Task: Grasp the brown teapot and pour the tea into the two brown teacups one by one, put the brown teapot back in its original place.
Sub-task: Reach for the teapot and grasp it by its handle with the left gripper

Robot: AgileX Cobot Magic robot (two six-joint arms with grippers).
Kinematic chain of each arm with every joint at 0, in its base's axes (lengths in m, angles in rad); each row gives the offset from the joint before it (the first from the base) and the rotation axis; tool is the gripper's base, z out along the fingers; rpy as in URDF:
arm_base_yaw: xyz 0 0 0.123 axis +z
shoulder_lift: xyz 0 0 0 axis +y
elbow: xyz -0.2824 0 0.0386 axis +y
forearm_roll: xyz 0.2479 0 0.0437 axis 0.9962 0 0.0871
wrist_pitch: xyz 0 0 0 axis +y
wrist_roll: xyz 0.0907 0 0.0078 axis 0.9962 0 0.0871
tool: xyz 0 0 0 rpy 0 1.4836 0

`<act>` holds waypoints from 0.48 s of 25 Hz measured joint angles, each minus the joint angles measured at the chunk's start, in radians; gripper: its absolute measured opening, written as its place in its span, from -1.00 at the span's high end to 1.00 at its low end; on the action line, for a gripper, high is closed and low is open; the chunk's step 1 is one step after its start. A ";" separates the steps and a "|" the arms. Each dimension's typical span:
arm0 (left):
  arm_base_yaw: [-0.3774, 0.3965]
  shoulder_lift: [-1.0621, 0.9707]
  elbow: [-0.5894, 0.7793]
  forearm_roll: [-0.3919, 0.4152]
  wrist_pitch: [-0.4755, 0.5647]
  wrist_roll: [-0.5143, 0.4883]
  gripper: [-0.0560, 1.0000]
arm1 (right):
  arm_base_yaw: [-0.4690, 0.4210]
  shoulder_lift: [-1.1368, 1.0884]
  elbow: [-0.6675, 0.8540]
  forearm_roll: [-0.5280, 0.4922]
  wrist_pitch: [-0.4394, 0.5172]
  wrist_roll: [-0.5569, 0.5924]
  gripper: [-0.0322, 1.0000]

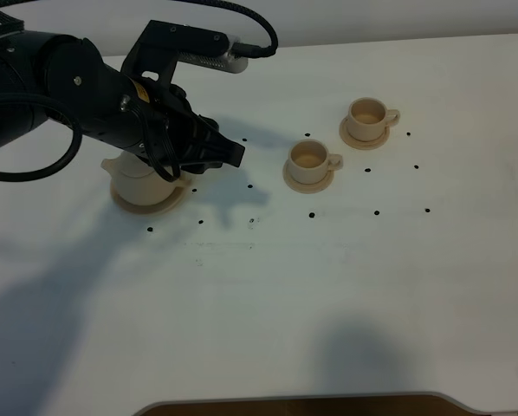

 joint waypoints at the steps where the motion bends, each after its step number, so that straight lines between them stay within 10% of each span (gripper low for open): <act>1: 0.000 0.000 0.000 0.000 -0.002 0.000 0.13 | -0.028 -0.005 0.000 0.003 0.000 0.000 0.16; 12: 0.000 0.000 0.000 0.001 -0.015 0.019 0.13 | -0.531 -0.142 0.002 0.010 0.000 -0.001 0.16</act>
